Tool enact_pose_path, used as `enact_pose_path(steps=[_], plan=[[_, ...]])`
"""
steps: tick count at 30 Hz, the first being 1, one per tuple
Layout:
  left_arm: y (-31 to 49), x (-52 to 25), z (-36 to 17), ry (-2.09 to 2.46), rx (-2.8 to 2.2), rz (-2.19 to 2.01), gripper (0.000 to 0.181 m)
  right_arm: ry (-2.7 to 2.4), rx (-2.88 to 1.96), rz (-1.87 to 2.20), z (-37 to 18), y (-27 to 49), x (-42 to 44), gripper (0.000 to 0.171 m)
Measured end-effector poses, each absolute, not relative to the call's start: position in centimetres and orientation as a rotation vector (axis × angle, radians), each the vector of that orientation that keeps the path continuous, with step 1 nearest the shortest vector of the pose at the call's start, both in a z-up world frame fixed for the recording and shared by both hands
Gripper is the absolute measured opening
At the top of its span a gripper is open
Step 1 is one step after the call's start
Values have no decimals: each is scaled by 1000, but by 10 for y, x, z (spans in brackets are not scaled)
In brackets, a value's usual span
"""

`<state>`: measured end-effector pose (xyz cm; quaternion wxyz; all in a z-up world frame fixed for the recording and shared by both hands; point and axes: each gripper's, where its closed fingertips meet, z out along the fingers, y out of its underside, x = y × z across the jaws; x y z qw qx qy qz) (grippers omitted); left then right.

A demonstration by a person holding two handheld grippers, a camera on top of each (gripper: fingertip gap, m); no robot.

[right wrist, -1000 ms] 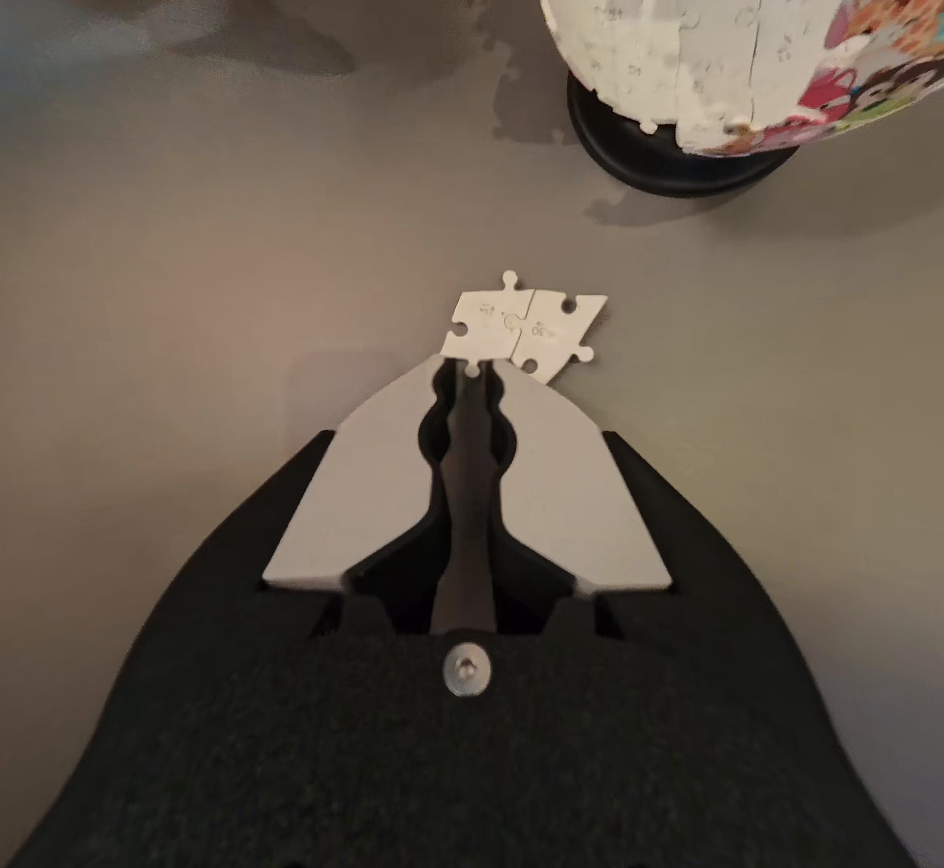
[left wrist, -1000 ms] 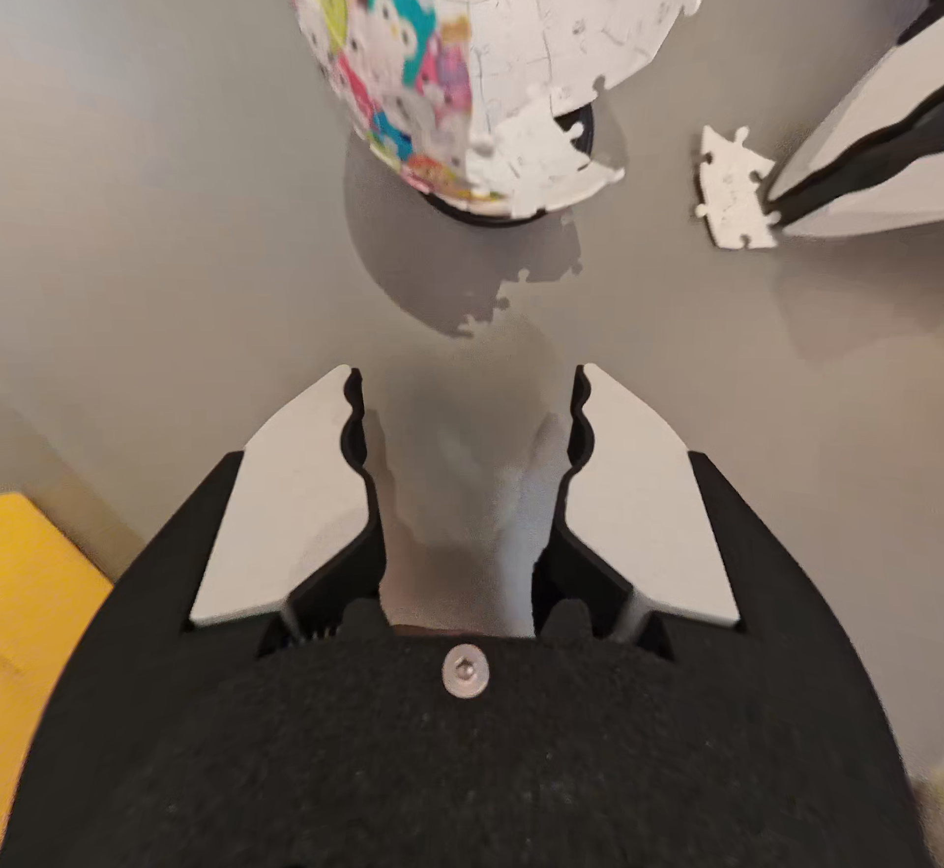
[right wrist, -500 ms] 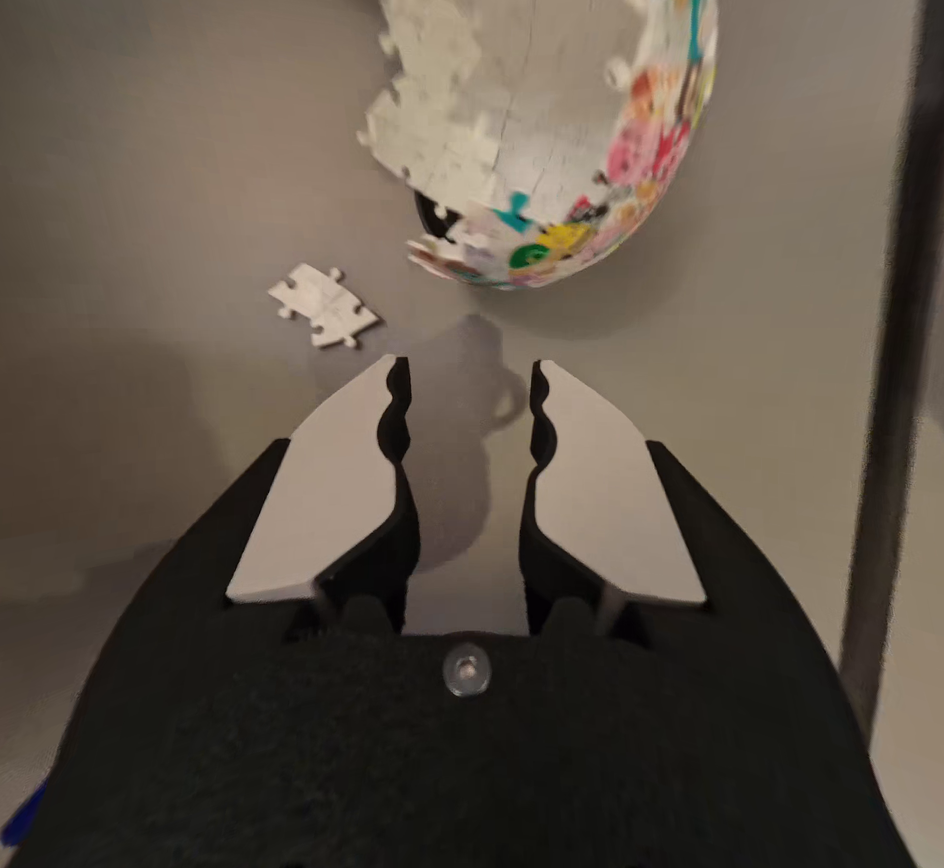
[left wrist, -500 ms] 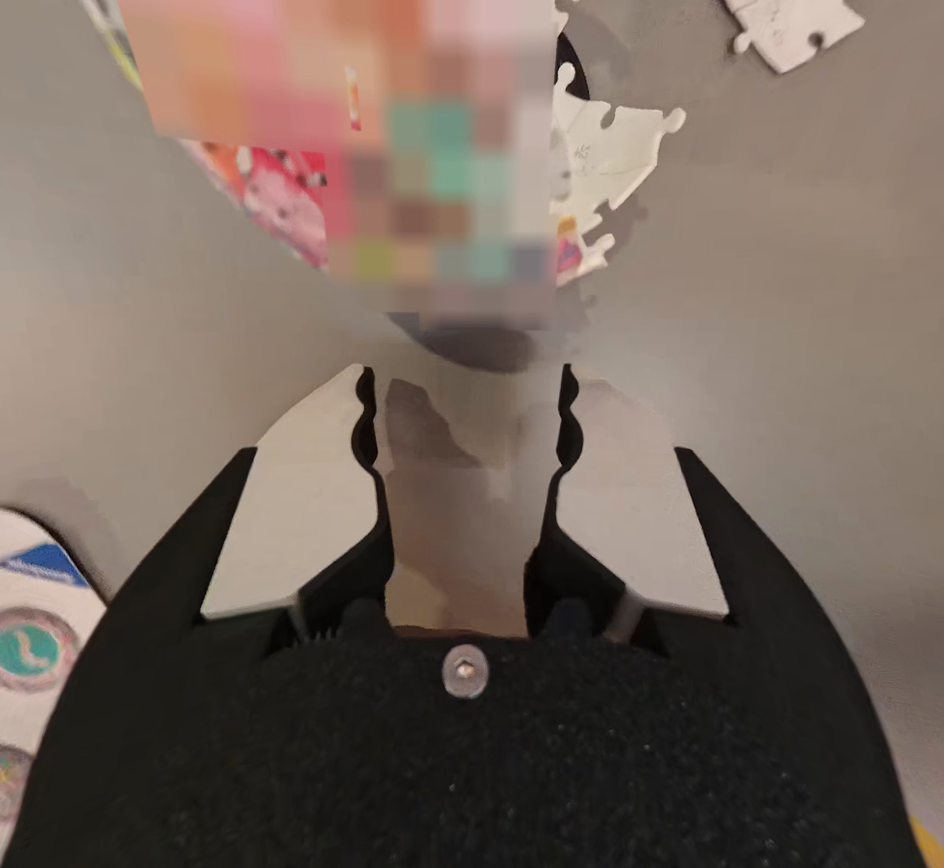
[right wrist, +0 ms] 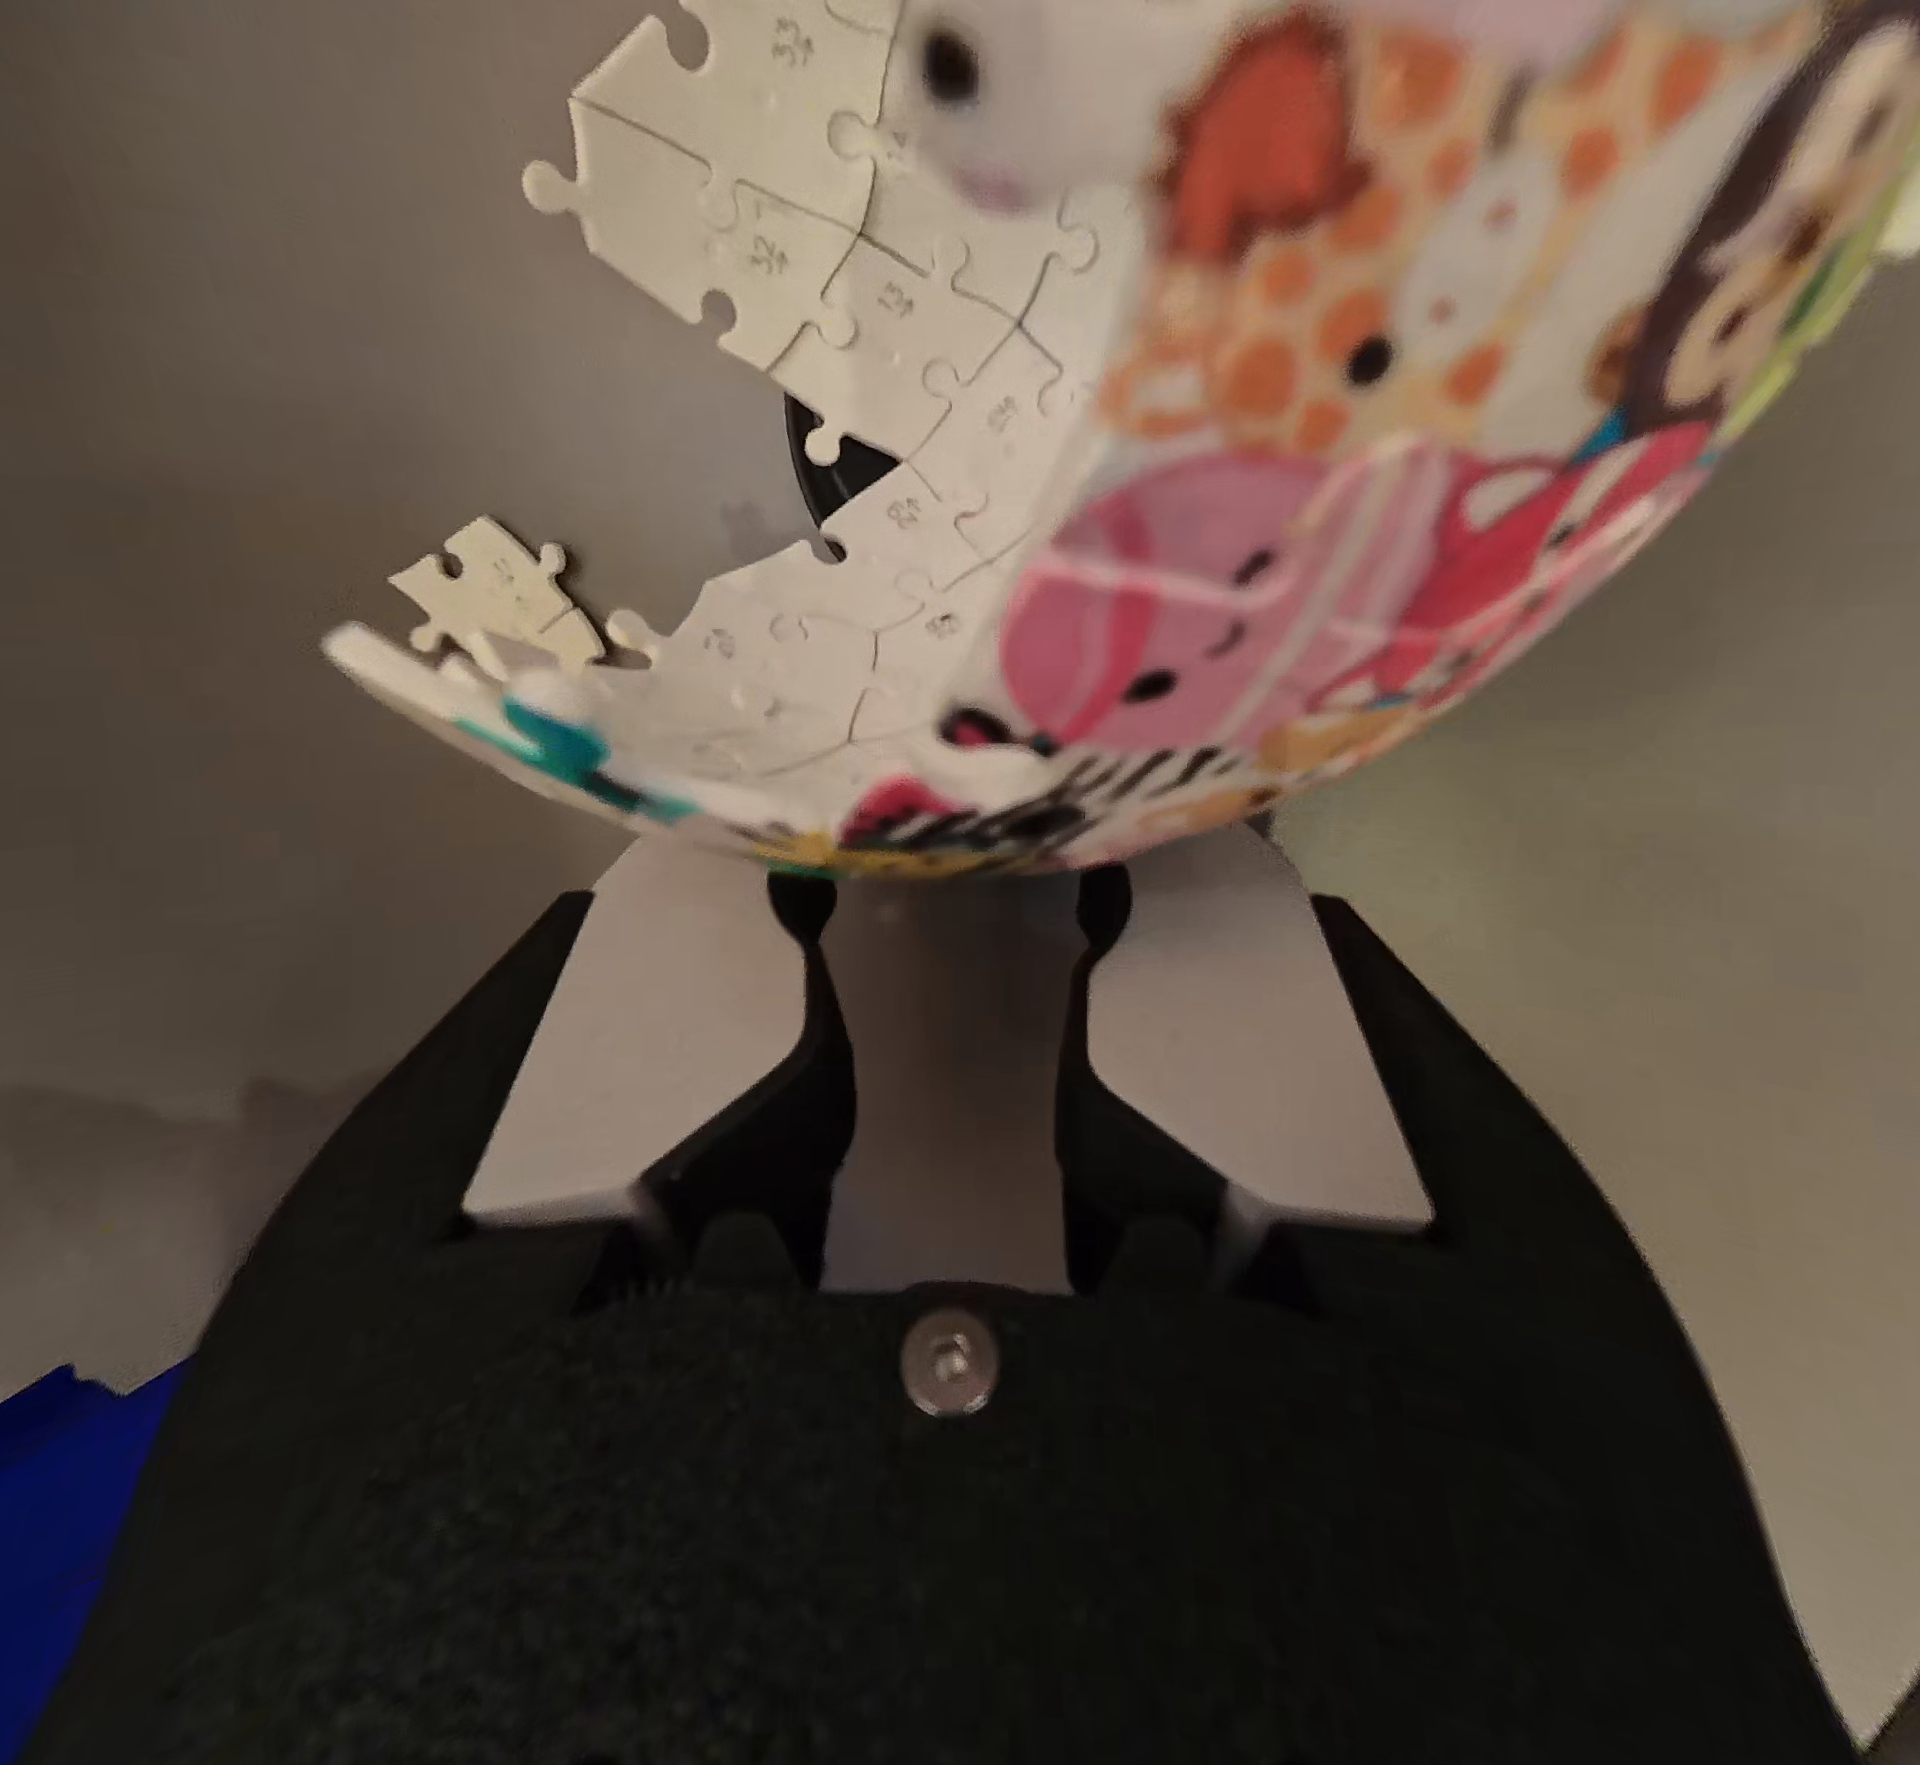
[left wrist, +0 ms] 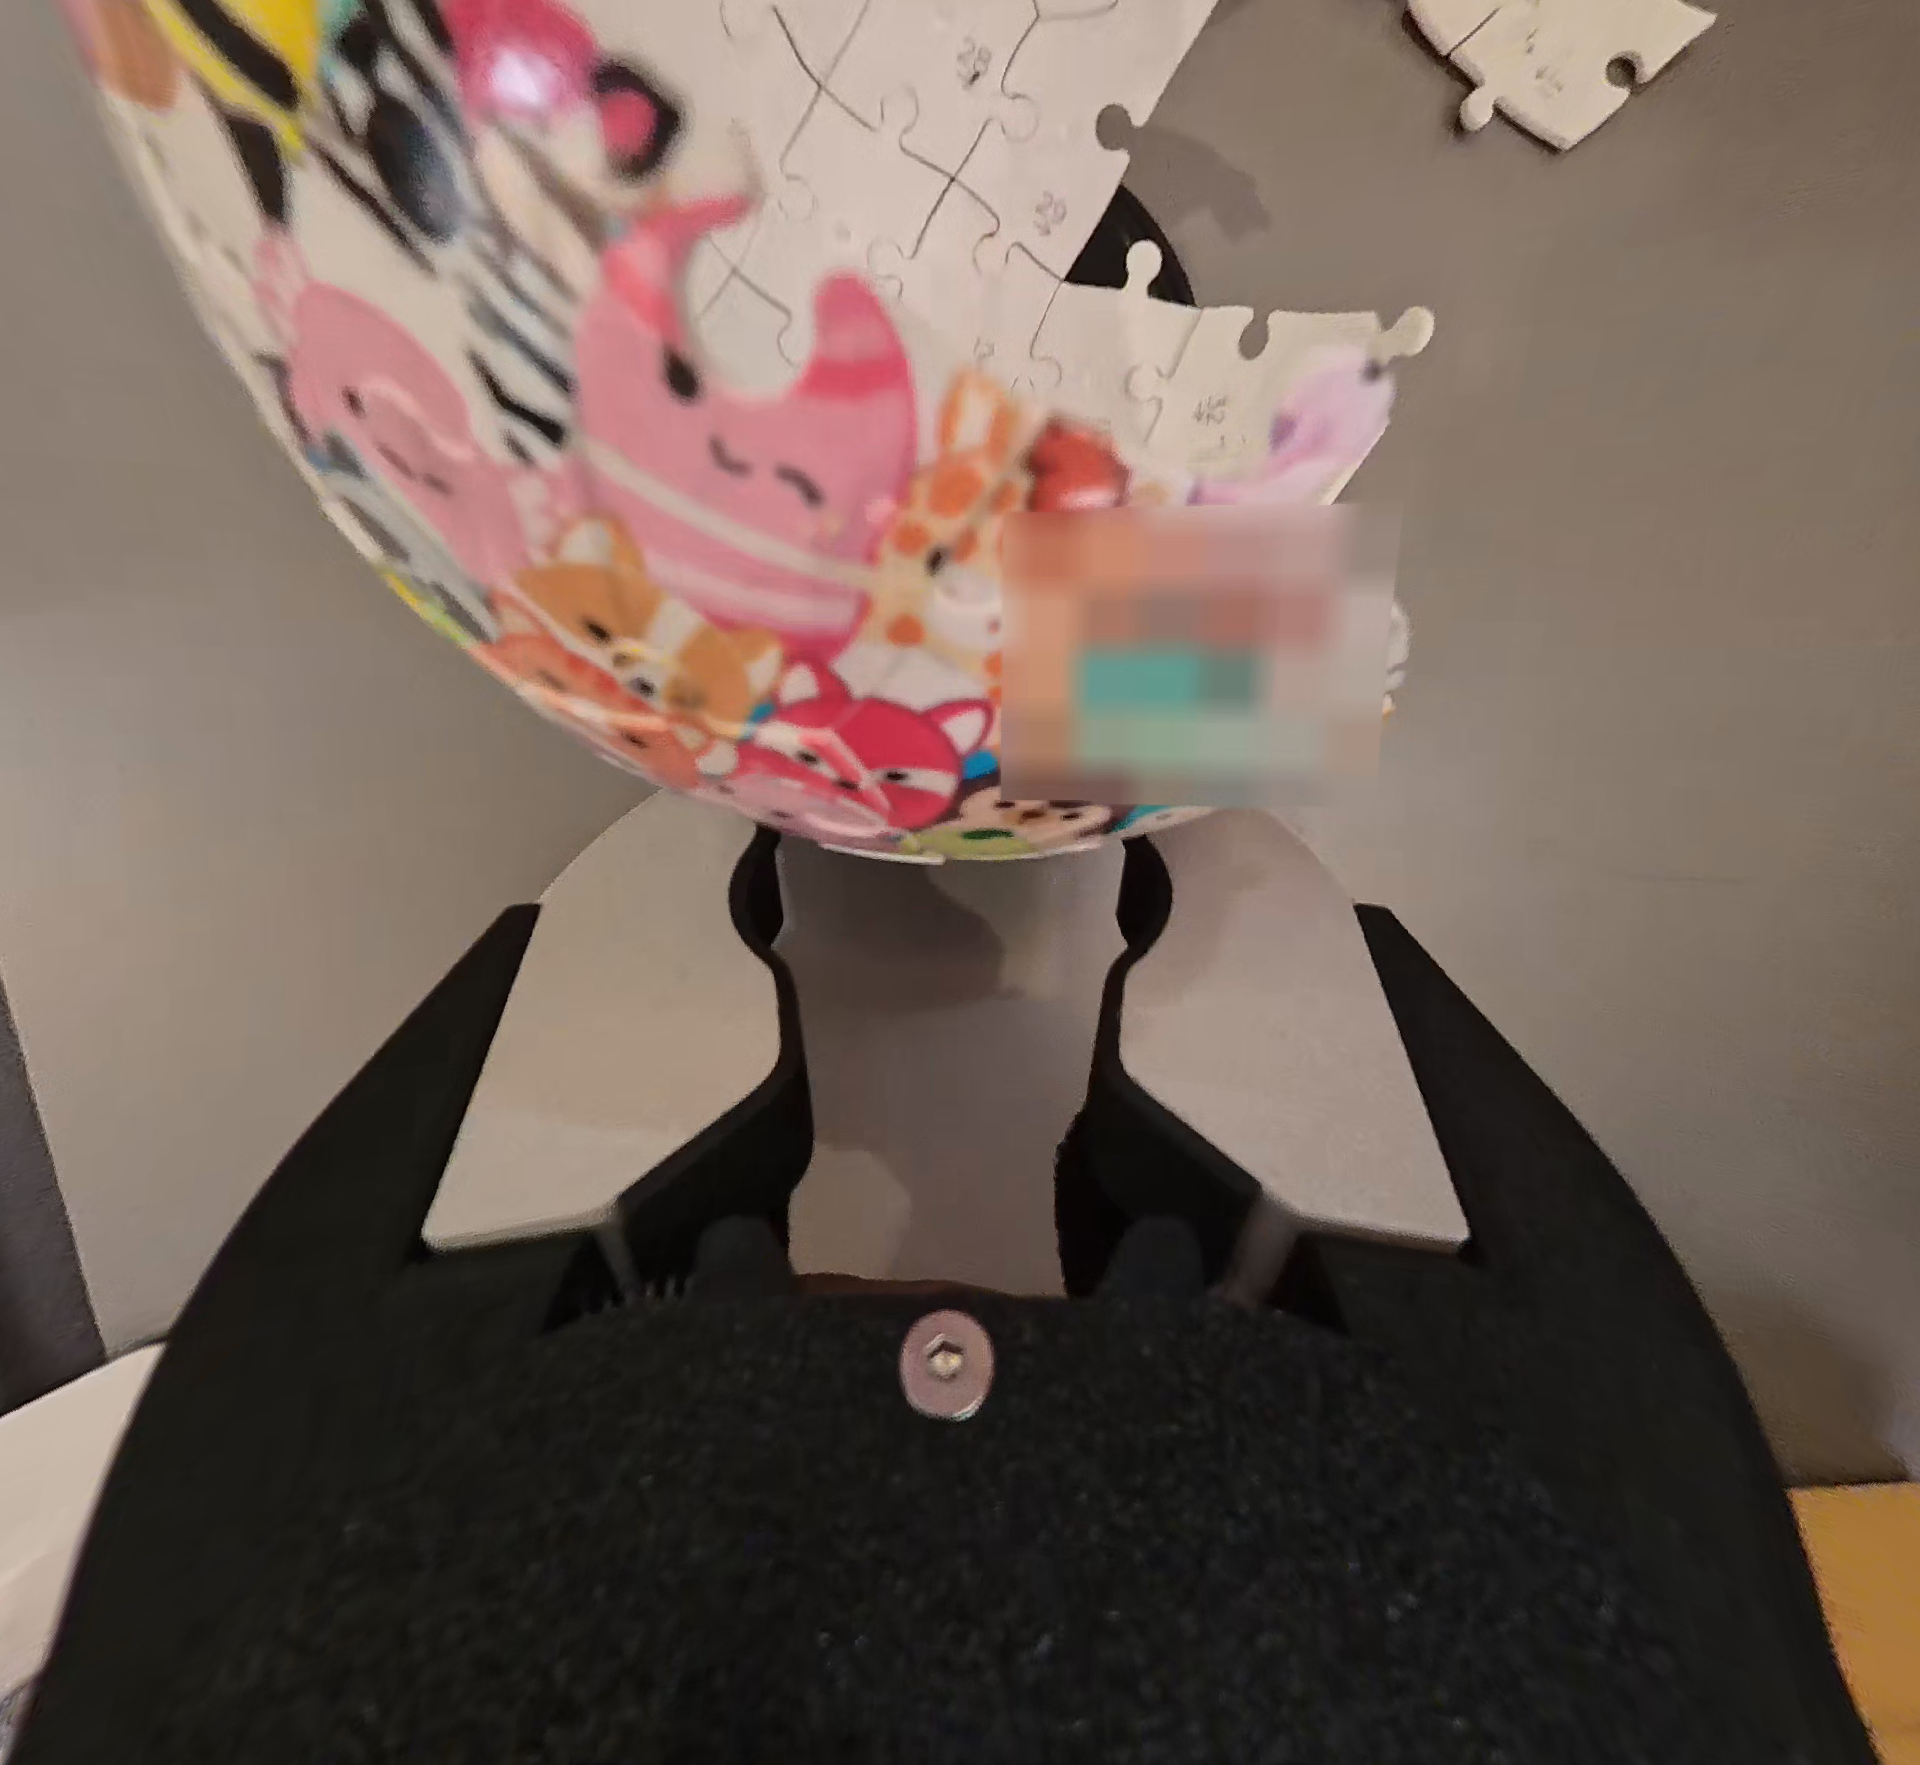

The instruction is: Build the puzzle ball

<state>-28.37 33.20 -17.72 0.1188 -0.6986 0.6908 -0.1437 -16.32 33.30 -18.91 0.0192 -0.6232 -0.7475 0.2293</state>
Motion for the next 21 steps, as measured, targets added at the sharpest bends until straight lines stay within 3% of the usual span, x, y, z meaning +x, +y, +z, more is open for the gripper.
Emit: enact_pose_path(steps=[21], plan=[[362, -294, -146, 2088, -1809, 52, 64, -2205, -1568, 213, -179, 376, -183, 45]])
